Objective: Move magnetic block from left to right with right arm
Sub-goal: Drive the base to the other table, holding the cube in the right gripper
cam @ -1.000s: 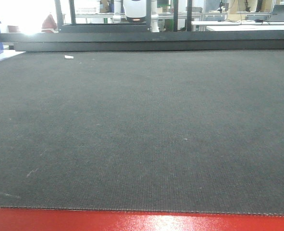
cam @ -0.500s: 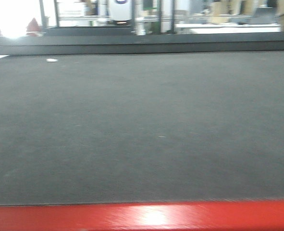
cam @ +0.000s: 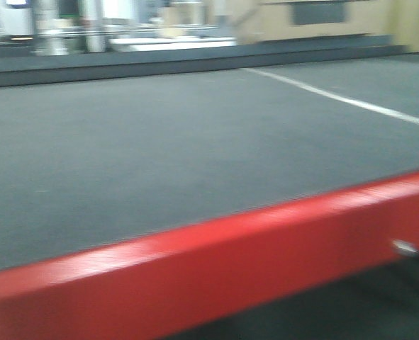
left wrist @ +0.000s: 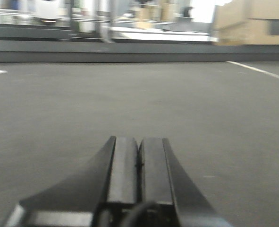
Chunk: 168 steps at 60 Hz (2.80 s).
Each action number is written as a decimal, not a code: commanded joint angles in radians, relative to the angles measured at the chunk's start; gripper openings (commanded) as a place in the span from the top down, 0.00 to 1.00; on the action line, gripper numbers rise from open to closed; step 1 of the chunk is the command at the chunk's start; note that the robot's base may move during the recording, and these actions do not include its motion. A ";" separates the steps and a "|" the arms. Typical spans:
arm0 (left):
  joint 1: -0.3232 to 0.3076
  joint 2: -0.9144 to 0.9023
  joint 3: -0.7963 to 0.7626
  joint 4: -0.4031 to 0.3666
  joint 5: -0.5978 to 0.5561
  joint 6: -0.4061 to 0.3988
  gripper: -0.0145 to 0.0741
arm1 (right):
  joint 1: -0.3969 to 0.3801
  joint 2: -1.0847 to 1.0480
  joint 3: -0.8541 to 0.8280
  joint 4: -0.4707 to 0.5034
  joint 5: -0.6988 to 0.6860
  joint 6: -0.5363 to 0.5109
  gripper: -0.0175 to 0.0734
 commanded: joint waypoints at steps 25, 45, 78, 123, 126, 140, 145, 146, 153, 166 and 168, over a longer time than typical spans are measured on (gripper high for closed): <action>-0.001 -0.013 0.009 0.000 -0.090 -0.004 0.97 | -0.006 0.013 -0.025 -0.020 -0.084 -0.008 0.61; -0.001 -0.013 0.009 0.000 -0.090 -0.004 0.97 | -0.006 0.013 -0.025 -0.020 -0.084 -0.008 0.61; -0.001 -0.013 0.009 0.000 -0.090 -0.004 0.97 | -0.006 0.013 -0.025 -0.020 -0.084 -0.008 0.61; -0.001 -0.013 0.009 0.000 -0.090 -0.004 0.97 | -0.006 0.013 -0.025 -0.020 -0.084 -0.008 0.61; -0.001 -0.013 0.009 0.000 -0.090 -0.004 0.97 | -0.006 0.013 -0.025 -0.020 -0.084 -0.008 0.61; -0.001 -0.013 0.009 0.000 -0.090 -0.004 0.97 | -0.006 0.013 -0.025 -0.020 -0.084 -0.008 0.61; -0.001 -0.013 0.009 0.000 -0.090 -0.004 0.97 | -0.006 0.013 -0.025 -0.020 -0.084 -0.008 0.61; -0.001 -0.013 0.009 0.000 -0.090 -0.004 0.97 | -0.006 0.013 -0.025 -0.020 -0.084 -0.008 0.61; -0.001 -0.013 0.009 0.000 -0.090 -0.004 0.97 | -0.006 0.013 -0.025 -0.020 -0.084 -0.008 0.61; -0.001 -0.011 0.009 0.000 -0.090 -0.004 0.97 | -0.006 0.013 -0.025 -0.020 -0.086 -0.008 0.61; -0.001 -0.011 0.009 0.000 -0.090 -0.004 0.97 | -0.006 0.013 -0.025 -0.020 -0.086 -0.008 0.61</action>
